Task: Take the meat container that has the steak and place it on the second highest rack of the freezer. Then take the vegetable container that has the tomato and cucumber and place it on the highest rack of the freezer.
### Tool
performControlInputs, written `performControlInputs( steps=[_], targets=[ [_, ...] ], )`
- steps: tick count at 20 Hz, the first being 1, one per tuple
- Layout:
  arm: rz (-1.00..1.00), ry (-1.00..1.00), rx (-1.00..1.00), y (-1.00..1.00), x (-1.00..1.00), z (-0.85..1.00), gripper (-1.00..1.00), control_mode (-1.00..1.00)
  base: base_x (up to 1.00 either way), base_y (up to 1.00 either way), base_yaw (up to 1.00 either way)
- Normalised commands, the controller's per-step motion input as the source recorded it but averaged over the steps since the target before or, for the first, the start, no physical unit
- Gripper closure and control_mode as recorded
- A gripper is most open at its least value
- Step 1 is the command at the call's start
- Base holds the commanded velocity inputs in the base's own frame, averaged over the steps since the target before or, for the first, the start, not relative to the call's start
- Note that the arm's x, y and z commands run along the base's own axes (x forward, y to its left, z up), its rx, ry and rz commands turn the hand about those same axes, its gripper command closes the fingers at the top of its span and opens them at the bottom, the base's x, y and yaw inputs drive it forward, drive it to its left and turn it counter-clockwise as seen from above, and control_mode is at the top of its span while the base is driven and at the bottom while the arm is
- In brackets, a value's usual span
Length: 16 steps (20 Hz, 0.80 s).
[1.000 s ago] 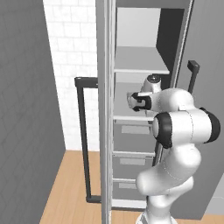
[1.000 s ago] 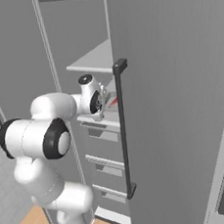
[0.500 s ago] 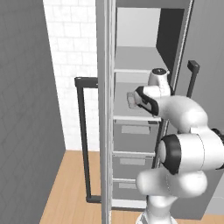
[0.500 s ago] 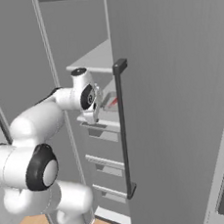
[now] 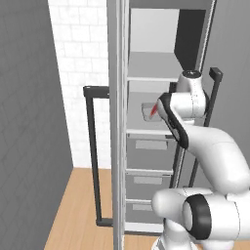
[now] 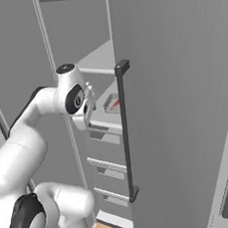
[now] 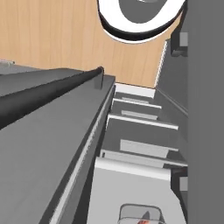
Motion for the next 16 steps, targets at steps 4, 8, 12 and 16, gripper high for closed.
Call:
performControlInputs(
  steps=[4,8,12,16],
  targets=[
    [0.00,-0.05,0.00,0.10,-0.71,0.71,-1.00,-1.00,0.00,0.00,0.00],
    [0.00,-0.02,0.01,0.10,-0.78,0.56,-1.00,-1.00,0.00,0.00,0.00],
    [0.00,0.00,0.03,0.05,-0.75,0.48,-1.00,-1.00,0.00,0.00,0.00],
    [0.00,0.00,0.04,0.00,-0.65,0.56,-1.00,-1.00,0.00,0.00,0.00]
  ],
)
